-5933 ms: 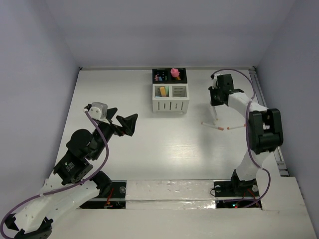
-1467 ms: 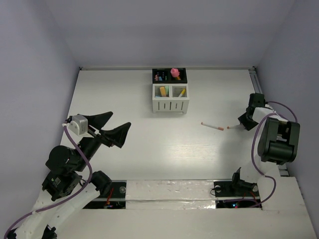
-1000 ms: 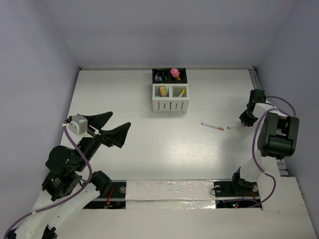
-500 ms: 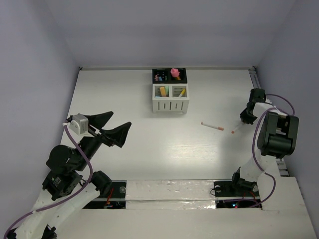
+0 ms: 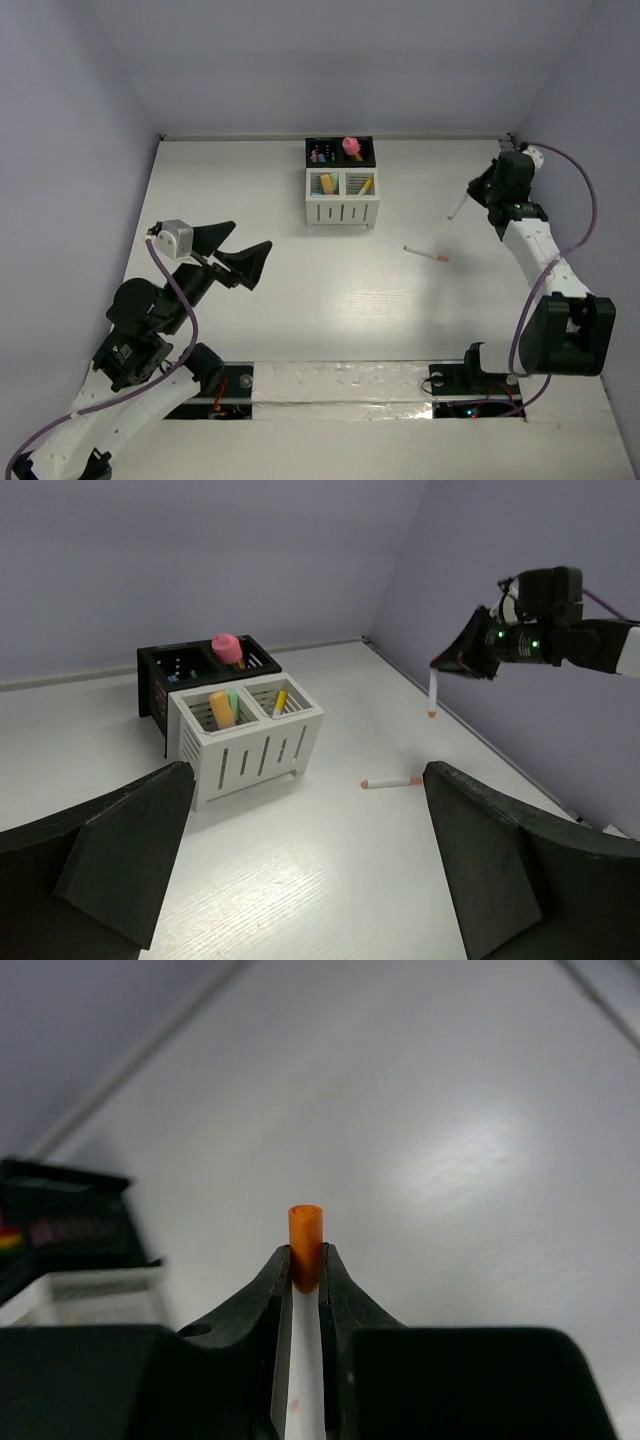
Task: Sort the stationery into containers
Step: Pick up the pen from the center of the board, then place the pen in the storage box, then pick up the pen from the center of the board.
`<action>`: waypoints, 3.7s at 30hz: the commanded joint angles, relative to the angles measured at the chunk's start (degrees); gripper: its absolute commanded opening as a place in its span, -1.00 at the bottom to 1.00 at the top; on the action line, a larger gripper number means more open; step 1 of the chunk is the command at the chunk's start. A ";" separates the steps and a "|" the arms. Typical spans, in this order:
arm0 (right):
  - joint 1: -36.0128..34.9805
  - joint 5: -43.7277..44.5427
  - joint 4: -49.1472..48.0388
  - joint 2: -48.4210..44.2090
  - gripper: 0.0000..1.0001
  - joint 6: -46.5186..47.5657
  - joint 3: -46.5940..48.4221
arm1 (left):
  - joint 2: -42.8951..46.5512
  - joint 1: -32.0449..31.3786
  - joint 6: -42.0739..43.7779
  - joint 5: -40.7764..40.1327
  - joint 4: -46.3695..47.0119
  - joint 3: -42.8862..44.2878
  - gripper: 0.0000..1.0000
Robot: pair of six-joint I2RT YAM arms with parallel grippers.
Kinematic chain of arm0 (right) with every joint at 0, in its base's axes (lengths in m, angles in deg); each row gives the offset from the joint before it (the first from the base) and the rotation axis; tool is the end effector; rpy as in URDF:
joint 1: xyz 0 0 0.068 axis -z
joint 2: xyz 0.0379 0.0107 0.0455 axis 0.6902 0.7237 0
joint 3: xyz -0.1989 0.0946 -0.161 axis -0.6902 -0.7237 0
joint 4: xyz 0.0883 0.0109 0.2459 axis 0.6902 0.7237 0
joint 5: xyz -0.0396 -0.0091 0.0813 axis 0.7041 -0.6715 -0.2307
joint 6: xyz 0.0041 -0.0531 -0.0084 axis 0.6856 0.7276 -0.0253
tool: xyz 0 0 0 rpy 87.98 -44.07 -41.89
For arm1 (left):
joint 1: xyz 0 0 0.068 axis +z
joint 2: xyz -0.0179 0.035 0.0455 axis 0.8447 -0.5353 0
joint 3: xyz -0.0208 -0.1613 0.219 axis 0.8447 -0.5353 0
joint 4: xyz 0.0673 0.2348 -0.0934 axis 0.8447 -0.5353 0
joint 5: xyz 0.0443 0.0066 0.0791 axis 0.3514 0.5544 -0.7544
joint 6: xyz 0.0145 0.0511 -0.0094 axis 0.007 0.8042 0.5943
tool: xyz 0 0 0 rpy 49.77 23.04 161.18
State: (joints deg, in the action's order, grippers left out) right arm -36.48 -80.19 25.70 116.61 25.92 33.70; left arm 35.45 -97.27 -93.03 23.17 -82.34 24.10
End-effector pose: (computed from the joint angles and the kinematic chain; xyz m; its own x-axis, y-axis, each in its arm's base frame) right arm 0.3104 -0.0442 0.2893 -0.3195 0.5614 -0.7634 0.4835 0.7894 0.3782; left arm 0.0596 -0.0477 0.3954 0.1098 -0.3581 -0.9272 0.6490 0.7323 -0.2059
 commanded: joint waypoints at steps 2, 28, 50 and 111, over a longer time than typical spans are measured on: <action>-11.08 -0.50 -9.71 -5.27 -1.00 -0.13 3.57 | -2.58 0.26 0.10 -0.50 2.66 -0.21 0.98; -35.99 14.00 -51.21 18.53 -0.97 17.62 8.94 | -11.63 9.93 2.03 0.81 4.24 -1.36 0.98; -38.89 17.96 -49.72 16.70 0.46 18.67 5.69 | -10.40 9.93 1.86 1.08 4.07 -1.27 0.98; -13.49 1.44 -0.85 16.24 0.28 -5.24 -6.02 | -1.97 8.35 0.72 3.36 3.36 -1.00 0.98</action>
State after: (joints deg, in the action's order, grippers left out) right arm -50.34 -79.95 24.80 130.27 16.11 24.04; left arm 33.48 -88.71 -92.16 25.83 -81.50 23.03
